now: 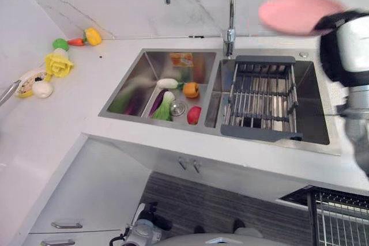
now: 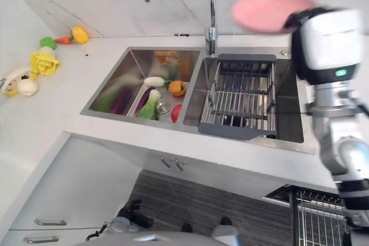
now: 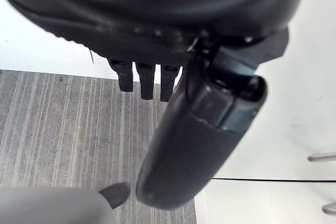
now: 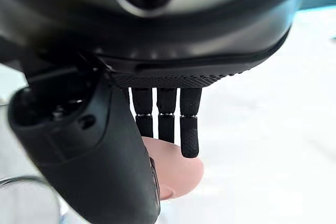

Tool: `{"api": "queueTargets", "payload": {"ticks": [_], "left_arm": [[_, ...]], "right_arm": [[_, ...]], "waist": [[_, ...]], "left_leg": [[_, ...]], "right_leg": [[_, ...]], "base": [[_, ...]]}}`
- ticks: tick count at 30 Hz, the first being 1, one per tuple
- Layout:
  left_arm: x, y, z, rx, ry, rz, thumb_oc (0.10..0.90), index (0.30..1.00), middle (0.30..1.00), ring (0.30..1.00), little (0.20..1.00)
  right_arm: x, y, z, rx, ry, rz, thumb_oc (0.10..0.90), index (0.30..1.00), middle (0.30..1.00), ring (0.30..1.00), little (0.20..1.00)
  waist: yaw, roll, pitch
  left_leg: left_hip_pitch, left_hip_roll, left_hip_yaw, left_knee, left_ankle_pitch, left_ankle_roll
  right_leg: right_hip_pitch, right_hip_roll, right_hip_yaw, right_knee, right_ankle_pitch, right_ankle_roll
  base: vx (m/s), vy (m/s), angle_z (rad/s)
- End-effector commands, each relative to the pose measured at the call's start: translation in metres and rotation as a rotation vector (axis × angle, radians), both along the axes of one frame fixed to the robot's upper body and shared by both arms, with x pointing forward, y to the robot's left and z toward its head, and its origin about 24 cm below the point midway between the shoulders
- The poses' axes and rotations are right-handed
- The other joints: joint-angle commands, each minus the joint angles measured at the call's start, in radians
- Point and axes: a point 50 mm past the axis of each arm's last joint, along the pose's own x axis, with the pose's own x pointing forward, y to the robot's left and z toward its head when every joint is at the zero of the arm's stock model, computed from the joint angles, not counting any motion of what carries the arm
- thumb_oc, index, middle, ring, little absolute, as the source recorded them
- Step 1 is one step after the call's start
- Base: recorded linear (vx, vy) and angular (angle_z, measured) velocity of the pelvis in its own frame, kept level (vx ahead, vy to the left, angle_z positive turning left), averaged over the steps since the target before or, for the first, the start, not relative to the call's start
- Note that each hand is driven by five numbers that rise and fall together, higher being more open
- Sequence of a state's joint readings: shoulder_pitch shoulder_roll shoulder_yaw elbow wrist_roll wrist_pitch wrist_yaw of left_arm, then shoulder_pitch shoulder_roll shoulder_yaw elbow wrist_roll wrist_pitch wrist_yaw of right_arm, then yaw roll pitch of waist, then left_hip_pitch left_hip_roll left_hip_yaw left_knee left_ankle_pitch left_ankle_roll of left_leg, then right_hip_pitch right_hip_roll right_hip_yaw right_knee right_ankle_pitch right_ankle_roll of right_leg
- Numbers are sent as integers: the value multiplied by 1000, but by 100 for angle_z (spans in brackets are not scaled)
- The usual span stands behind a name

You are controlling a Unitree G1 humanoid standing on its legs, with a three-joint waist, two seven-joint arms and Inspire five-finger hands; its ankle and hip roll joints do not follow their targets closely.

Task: Place the dishes in the dishwasher.

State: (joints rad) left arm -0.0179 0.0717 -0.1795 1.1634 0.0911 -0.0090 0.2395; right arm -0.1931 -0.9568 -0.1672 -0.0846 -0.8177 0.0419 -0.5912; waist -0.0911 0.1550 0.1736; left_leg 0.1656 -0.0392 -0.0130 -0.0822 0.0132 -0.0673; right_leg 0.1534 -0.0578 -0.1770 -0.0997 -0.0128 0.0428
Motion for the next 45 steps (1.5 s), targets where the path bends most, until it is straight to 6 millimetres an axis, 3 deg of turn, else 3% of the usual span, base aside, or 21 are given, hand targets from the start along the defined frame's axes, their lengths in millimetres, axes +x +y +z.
{"api": "queueTargets", "payload": {"ticks": [1, 3, 4, 5, 8, 10, 11, 14, 18, 19, 21, 22, 23, 24, 27, 28, 30, 31, 38, 40, 45], "left_arm": [[-20, 36, -2, 136, 83, -79, 800, 900, 900, 900, 900], [-20, 38, -1, 138, 80, -72, 800, 900, 900, 900, 900], [-17, 41, 0, 128, 62, 8, 800, 900, 900, 900, 900], [-6, 47, 4, 138, 17, 72, 800, 900, 900, 900, 900], [-4, 50, 6, 161, -2, 94, 800, 900, 900, 900, 900], [-5, 50, 5, 161, 2, 96, 800, 900, 900, 900, 900], [3, 45, 6, 160, -7, 40, 800, 900, 900, 900, 900], [7, 43, 7, 165, -14, -15, 800, 900, 900, 900, 900], [38, 47, 20, 202, -102, -140, 800, 900, 900, 900, 900], [40, 61, 24, 238, -108, -119, 800, 900, 900, 900, 900], [31, 85, 26, 291, -83, -36, 800, 900, 900, 900, 900], [26, 93, 27, 307, -70, -6, 800, 900, 900, 900, 900], [25, 93, 27, 307, -69, -3, 800, 900, 900, 900, 900], [18, 96, 24, 303, -50, 67, 800, 900, 900, 900, 900], [18, 92, 23, 293, -46, 64, 800, 900, 900, 900, 900], [22, 80, 21, 274, -49, 45, 800, 900, 900, 900, 900], [16, 79, 18, 268, -27, 53, 800, 900, 900, 900, 900], [13, 76, 16, 255, -22, 68, 800, 900, 900, 900, 900], [8, 61, 10, 221, 8, 33, 800, 900, 900, 900, 900], [12, 51, 9, 200, 4, -46, 800, 900, 900, 900, 900], [7, 51, 8, 204, 16, -63, 800, 900, 900, 900, 900]], "right_arm": [[-27, 12, 41, -50, -236, 99, 400, 300, 300, 300, 300], [-36, 9, 42, -54, -254, 95, 400, 300, 300, 300, 300], [-49, 8, 46, -70, -304, 99, 400, 300, 300, 300, 300], [-63, 9, 50, -108, -339, 96, 400, 300, 300, 300, 300], [-67, 14, 46, -124, -341, 119, 400, 300, 300, 300, 300], [-67, 13, 45, -135, -320, 110, 400, 300, 300, 300, 300], [-69, 11, 48, -179, -315, 66, 400, 300, 300, 300, 300], [-72, 11, 49, -178, -341, 51, 400, 300, 300, 300, 300], [-72, 5, 48, -103, -382, 41, 400, 300, 300, 300, 300], [-65, 8, 43, -72, -369, 61, 400, 300, 300, 300, 300], [-54, 13, 36, -54, -326, 89, 400, 300, 300, 300, 300], [-51, 16, 34, -62, -309, 100, 400, 300, 300, 300, 300], [-51, 16, 34, -62, -308, 103, 400, 300, 300, 300, 300], [-47, 14, 19, -49, -214, 87, 400, 300, 300, 300, 300], [-48, 11, 13, -27, -184, 72, 400, 300, 300, 300, 300], [-50, 1, -3, -5, -107, -6, 400, 300, 300, 300, 300], [-51, -2, -9, 6, -86, -29, 400, 300, 300, 300, 300], [-48, -6, -25, 45, -23, -50, 400, 300, 300, 300, 300], [-33, -24, -84, 68, 282, -178, 400, 300, 300, 300, 300], [-28, -25, -97, 65, 351, -189, 400, 300, 300, 300, 300], [-25, -24, -120, 71, 449, -191, 400, 300, 300, 300, 300]], "waist": [[67, -148, -42], [63, -150, -34], [47, -170, -2], [48, -193, 24], [42, -198, 23], [32, -198, 14], [-5, -193, 8], [-20, -190, 5], [-52, -205, 20], [-47, -222, 30], [0, -238, 51], [3, -240, 53], [1, -242, 53], [-5, -232, 61], [4, -228, 58], [17, -222, 27], [17, -226, 10], [17, -221, -3], [17, -195, 2], [18, -172, 0], [25, -154, 0]], "left_leg": [[-44, 4, 64, -5, 0, -17], [-54, 7, 66, -3, 23, -15], [-112, 5, 81, 92, 16, -32], [-201, -15, 39, 225, -11, -54], [-204, -59, -141, 204, -60, -33], [-186, -53, -153, 173, -76, -22], [-161, -38, -135, 90, -67, 7], [-146, -27, -94, 43, -56, 32], [-176, -25, 43, -5, -36, 56], [-180, -2, 102, -5, -52, 63], [-164, 50, 206, -5, -45, 49], [-171, 58, 225, -5, -31, 46], [-169, 57, 226, -5, -31, 45], [-158, 71, 247, -4, -26, 47], [-157, 69, 248, -5, -23, 49], [-143, 42, 233, -5, -43, 54], [-132, 31, 235, -5, -50, 53], [-117, 31, 248, -5, -56, 50], [-98, 38, 232, -5, -45, 30], [-89, 43, 214, -5, -42, 19], [-68, 46, 193, -5, -38, 11]], "right_leg": [[37, 5, 40, 19, -56, 39], [26, 8, 46, 23, -47, 37], [21, -7, 56, 28, -49, 34], [-8, -16, 71, 33, -40, 30], [-71, -8, 160, 30, 1, 51], [-80, -2, 197, 23, 3, 58], [-113, 5, 255, 17, 19, 71], [-150, 14, 303, 20, 32, 83], [-268, 38, 405, 36, 67, 122], [-324, 65, 388, 98, 61, 137], [-375, 46, 165, 193, 43, 136], [-368, 35, 141, 213, 34, 134], [-368, 35, 142, 216, 30, 134], [-330, 23, 218, 282, -17, 128], [-316, 16, 257, 280, -14, 123], [-222, -32, 308, 164, -10, 134], [-192, -34, 308, 84, 18, 136], [-168, -26, 298, 19, 38, 137], [-117, -11, 262, 20, 17, 113], [-95, -11, 226, 13, 2, 106], [-58, -12, 192, 15, -14, 95]], "base": [[-11, -22, -5], [-55, -18, -4], [-201, -57, -22], [-183, -54, -19], [-92, 46, -39], [17, 122, -127], [-29, 185, -111], [-35, 168, -104], [-111, 260, -131], [-78, 159, -133], [-103, 82, -225], [-98, 31, -342], [-77, 81, -276], [-48, 56, -175], [-31, 32, -4], [34, -13, 1], [52, -25, 20], [24, -41, 19], [-12, -74, 5], [13, -65, 48], [11, -45, 28]]}}
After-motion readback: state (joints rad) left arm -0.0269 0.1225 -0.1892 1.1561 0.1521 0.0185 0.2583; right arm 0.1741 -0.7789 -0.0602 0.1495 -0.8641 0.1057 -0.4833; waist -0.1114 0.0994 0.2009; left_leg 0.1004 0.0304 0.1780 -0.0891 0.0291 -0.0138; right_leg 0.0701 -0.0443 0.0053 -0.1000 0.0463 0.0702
